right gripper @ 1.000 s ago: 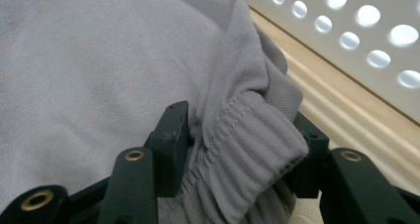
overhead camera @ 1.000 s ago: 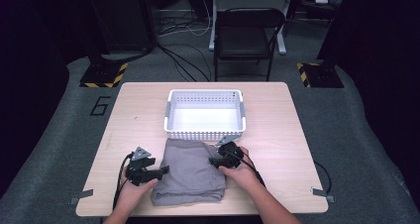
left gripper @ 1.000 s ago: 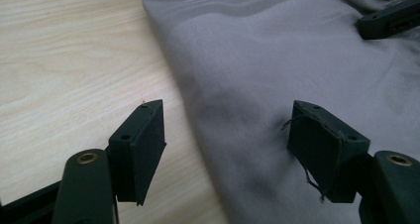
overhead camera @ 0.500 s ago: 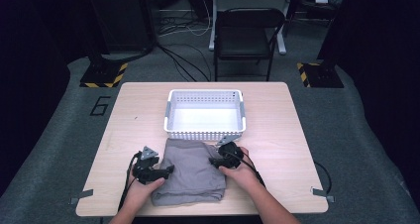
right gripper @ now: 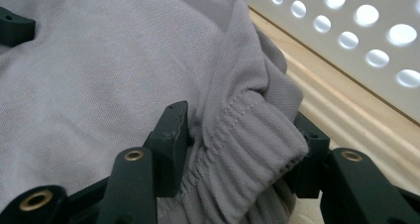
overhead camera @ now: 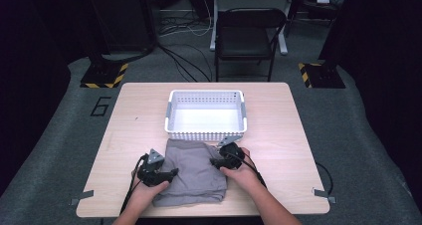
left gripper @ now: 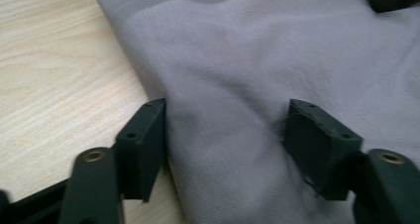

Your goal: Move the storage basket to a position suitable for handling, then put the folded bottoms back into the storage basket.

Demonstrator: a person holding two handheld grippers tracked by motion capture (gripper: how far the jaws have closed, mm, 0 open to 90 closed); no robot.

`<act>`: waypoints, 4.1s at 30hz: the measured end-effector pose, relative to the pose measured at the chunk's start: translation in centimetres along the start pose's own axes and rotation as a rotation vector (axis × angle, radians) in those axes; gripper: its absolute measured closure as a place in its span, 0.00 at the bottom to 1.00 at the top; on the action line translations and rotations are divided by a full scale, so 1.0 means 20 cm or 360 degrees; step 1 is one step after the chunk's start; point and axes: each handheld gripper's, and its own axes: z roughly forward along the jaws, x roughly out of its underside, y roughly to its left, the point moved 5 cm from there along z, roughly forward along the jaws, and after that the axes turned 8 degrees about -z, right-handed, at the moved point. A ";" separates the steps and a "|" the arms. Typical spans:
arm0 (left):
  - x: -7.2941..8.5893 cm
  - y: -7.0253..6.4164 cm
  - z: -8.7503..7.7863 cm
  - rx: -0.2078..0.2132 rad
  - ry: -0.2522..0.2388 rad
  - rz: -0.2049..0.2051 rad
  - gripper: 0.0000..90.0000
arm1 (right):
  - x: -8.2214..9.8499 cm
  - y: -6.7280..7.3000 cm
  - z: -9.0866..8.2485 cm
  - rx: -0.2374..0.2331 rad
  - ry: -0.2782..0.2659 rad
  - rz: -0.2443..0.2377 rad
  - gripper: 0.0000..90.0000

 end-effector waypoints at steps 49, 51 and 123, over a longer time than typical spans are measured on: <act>-0.02 -0.12 -0.10 0.0051 0.0048 -0.0099 0.85 | -0.01 0.02 -0.11 0.0040 0.0073 0.0216 0.86; -0.03 -0.12 -0.11 0.0067 0.0073 -0.0077 0.85 | -0.02 0.02 -0.12 0.0021 0.0096 0.0201 0.86; -0.61 -0.24 -0.49 0.0187 0.0102 -0.0008 0.85 | -0.52 -0.09 -0.68 -0.0040 0.0207 0.0092 0.86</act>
